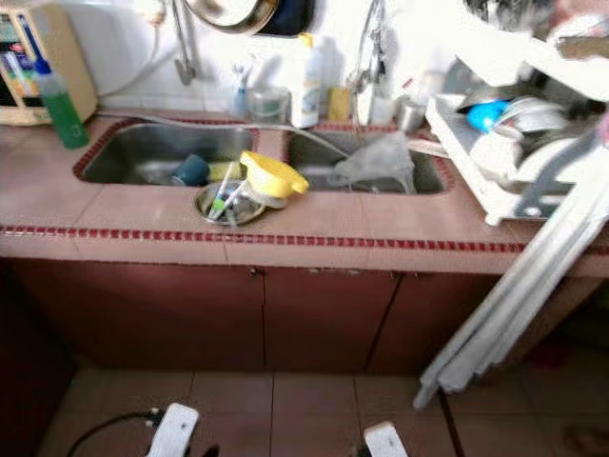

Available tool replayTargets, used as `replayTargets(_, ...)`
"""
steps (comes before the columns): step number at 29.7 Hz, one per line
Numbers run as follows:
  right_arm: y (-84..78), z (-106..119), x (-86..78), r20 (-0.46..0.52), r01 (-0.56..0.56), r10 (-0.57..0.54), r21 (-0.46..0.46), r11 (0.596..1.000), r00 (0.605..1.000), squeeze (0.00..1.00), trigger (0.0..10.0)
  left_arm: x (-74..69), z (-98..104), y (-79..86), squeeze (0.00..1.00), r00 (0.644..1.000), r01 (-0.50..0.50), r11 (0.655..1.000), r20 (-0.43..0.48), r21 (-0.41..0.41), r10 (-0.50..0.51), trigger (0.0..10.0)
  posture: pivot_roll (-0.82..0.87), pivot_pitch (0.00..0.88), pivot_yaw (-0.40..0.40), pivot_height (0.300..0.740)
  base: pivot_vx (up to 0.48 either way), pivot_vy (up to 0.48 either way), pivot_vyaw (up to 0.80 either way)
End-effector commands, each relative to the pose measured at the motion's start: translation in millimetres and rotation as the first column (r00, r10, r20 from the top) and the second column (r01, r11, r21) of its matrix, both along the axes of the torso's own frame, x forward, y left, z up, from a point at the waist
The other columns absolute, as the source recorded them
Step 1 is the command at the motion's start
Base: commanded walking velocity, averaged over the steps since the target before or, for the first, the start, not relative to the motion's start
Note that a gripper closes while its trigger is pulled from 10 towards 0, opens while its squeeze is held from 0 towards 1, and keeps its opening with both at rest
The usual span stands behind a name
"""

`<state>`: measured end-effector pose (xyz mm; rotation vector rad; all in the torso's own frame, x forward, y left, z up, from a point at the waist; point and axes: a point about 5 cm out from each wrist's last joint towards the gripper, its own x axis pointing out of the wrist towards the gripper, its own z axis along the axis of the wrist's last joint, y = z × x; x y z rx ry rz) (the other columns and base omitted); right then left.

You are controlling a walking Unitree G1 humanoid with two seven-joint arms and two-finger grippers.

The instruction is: Kitchen organization

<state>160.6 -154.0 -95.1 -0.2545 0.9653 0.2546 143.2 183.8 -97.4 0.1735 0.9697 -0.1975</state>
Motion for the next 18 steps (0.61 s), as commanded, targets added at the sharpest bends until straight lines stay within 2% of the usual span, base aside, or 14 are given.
replayTargets(1,-16.4,-4,-11.5,-0.039,0.027,-0.028,-0.034,0.999,0.999,0.0,10.0,11.0,3,-13.2,0.0,0.999,0.024,0.999,0.034,-0.024,-0.023,10.0,0.04,0.0,-0.024,0.74,0.255,0.0,0.0)
replayTargets(18,-15.5,-3,-10.0,-0.042,0.032,-0.032,-0.022,0.999,0.999,0.0,10.0,22.1,7,-18.7,0.0,0.998,0.011,0.999,0.064,-0.034,-0.009,10.0,0.06,0.0,-0.037,0.74,0.015,0.0,0.0)
